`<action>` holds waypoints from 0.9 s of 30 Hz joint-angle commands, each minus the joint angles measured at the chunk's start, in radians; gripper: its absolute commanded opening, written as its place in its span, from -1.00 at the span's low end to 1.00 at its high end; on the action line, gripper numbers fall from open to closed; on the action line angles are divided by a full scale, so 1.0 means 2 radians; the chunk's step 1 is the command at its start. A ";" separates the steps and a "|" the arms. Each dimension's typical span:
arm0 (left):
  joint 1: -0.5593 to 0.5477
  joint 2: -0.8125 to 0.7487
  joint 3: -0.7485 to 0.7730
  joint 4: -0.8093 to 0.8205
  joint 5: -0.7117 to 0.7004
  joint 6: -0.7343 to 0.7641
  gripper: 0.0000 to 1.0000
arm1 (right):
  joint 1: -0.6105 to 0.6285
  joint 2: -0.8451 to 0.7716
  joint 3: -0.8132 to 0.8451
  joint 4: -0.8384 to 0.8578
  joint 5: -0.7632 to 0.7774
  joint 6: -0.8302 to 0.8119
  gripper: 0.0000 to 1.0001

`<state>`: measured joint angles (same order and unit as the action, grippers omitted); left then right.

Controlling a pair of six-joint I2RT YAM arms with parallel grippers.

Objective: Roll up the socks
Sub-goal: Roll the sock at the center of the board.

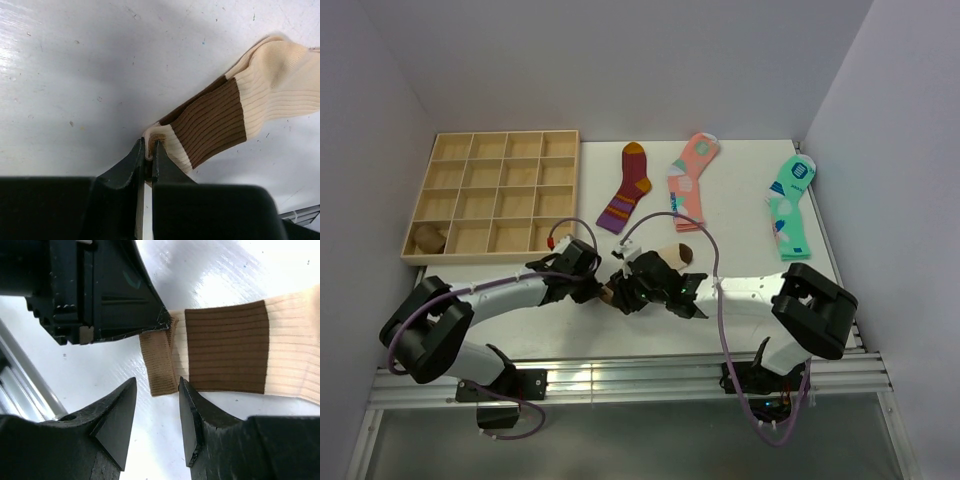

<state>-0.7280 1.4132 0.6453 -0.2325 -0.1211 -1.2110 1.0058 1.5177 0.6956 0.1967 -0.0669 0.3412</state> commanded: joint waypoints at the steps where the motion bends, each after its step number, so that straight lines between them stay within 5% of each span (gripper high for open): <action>1: -0.003 0.009 0.023 -0.018 -0.005 0.015 -0.99 | 0.018 -0.002 0.010 -0.002 0.052 -0.018 -0.07; 27: -0.003 0.020 0.028 -0.013 0.002 0.020 -0.99 | 0.030 0.056 0.024 -0.005 0.033 -0.019 -0.14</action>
<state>-0.7280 1.4384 0.6682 -0.2520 -0.1200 -1.1893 1.0607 1.6272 0.7143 0.1890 -0.0082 0.3019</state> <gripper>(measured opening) 0.093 0.428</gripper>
